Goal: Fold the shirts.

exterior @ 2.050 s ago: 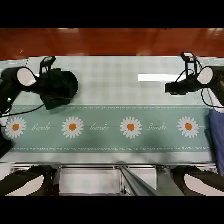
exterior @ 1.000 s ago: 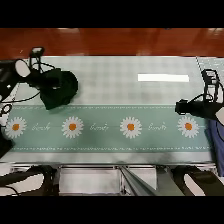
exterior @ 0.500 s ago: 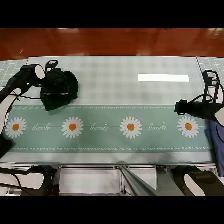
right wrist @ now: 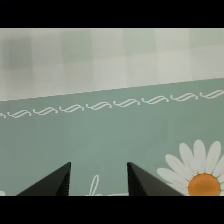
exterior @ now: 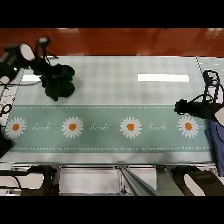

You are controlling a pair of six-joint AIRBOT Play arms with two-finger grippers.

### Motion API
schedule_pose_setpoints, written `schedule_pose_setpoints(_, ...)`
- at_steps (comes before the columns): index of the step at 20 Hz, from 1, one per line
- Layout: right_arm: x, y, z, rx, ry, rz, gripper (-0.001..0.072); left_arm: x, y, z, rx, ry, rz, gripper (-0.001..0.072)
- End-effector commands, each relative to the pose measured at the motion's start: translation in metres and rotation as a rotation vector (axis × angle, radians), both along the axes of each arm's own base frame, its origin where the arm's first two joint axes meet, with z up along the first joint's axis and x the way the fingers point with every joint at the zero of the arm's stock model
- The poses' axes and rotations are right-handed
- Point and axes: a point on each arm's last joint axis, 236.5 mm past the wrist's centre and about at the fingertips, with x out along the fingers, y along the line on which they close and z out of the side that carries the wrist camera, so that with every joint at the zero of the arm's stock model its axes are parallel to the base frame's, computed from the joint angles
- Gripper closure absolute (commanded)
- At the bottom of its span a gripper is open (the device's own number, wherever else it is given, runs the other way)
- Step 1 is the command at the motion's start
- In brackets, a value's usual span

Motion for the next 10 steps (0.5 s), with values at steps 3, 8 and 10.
schedule_pose_setpoints(3,-0.001,0.007,0.000,0.035,0.005,-0.003,0.0302,0.002,-0.029,0.214,-0.141,-0.402,-0.044,0.0687)
schedule_pose_setpoints(8,-0.002,0.021,0.001,0.084,0.007,0.034,0.0302,-0.058,-0.076,0.376,-0.284,-0.741,-0.171,0.0687)
schedule_pose_setpoints(10,-0.003,0.030,0.002,0.116,0.007,0.057,0.0303,-0.091,-0.101,0.405,-0.344,-0.794,-0.242,0.0687)
